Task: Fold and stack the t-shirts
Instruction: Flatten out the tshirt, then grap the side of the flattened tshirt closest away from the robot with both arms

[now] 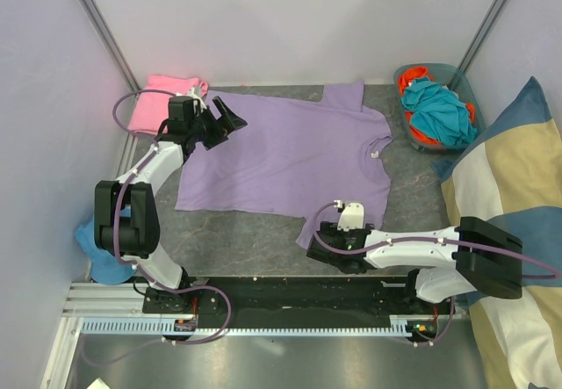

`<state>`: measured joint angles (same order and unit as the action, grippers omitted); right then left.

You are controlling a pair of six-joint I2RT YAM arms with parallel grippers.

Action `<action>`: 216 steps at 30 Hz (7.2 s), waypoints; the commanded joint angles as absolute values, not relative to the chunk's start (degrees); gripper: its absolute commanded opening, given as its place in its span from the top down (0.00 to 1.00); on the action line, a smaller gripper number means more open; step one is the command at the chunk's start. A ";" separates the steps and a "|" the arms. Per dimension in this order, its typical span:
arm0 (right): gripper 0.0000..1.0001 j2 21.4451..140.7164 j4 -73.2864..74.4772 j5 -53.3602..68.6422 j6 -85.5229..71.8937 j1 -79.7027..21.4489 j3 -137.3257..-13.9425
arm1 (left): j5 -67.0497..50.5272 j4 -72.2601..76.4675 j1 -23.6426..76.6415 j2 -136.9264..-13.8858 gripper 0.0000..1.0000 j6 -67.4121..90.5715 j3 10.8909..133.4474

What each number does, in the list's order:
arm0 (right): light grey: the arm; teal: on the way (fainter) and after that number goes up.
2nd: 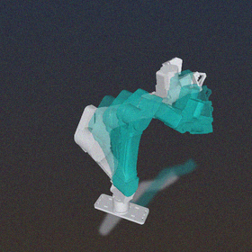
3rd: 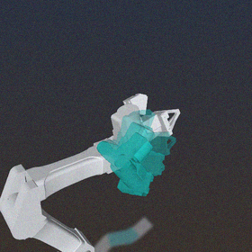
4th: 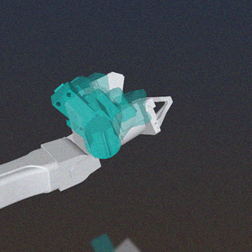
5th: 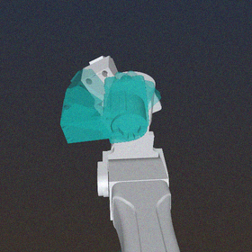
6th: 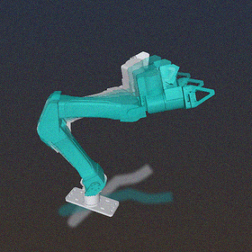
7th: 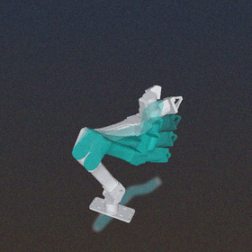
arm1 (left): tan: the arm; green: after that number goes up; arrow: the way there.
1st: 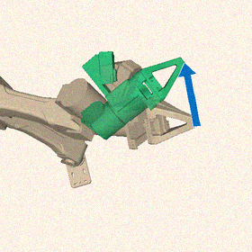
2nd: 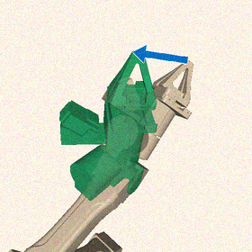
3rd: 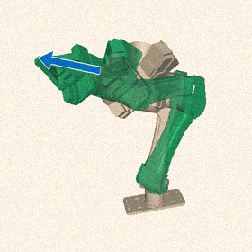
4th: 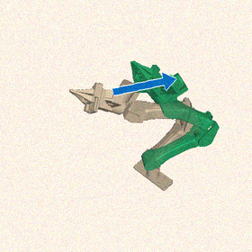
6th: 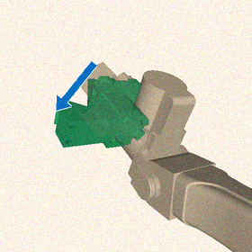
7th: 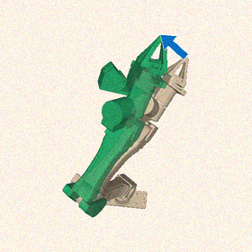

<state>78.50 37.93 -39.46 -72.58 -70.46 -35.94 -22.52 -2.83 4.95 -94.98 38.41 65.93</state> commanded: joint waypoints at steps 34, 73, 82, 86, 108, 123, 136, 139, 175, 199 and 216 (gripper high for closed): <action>0.02 70.84 37.39 -54.78 -42.66 -53.23 -63.28 | -21.97 -6.15 4.66 -80.78 0.00 33.66 60.65; 0.02 78.34 31.96 -17.47 -33.21 -23.10 -60.31 | -14.95 -20.73 7.47 -78.14 0.00 23.65 59.06; 0.02 57.40 46.21 -30.23 -64.57 -48.58 -39.92 | -16.08 -21.01 7.21 -77.08 0.00 25.22 57.40; 0.02 57.92 54.04 -36.02 -78.81 -60.36 -37.79 | -18.19 -19.69 7.21 -77.87 0.00 26.80 56.60; 0.27 67.50 68.64 -38.32 -120.32 -88.15 -37.53 | -21.97 -19.25 7.21 -77.08 0.00 26.02 54.32; 0.36 70.66 63.55 -34.10 -127.26 -90.17 -32.09 | -25.05 -16.96 7.30 -77.52 0.00 27.68 52.12; 0.40 71.63 63.02 -34.01 -128.58 -90.88 -31.38 | -25.40 -16.61 7.56 -78.05 0.00 27.86 52.29; 0.40 71.63 62.93 -33.75 -128.32 -90.88 -31.38 | -25.23 -16.52 7.56 -77.87 0.00 27.86 52.29; 0.81 72.07 47.55 -31.20 -126.56 -90.88 -24.87 | -26.10 -16.17 7.47 -76.38 0.00 28.12 50.98; 1.00 72.95 57.32 -45.00 -108.83 -86.49 -39.29 | -0.63 -25.49 2.37 -70.00 0.07 44.61 44.50; 1.00 65.13 49.92 -44.47 -91.94 -79.54 -35.42 | 26.89 -32.87 2.90 -59.93 0.35 56.95 36.03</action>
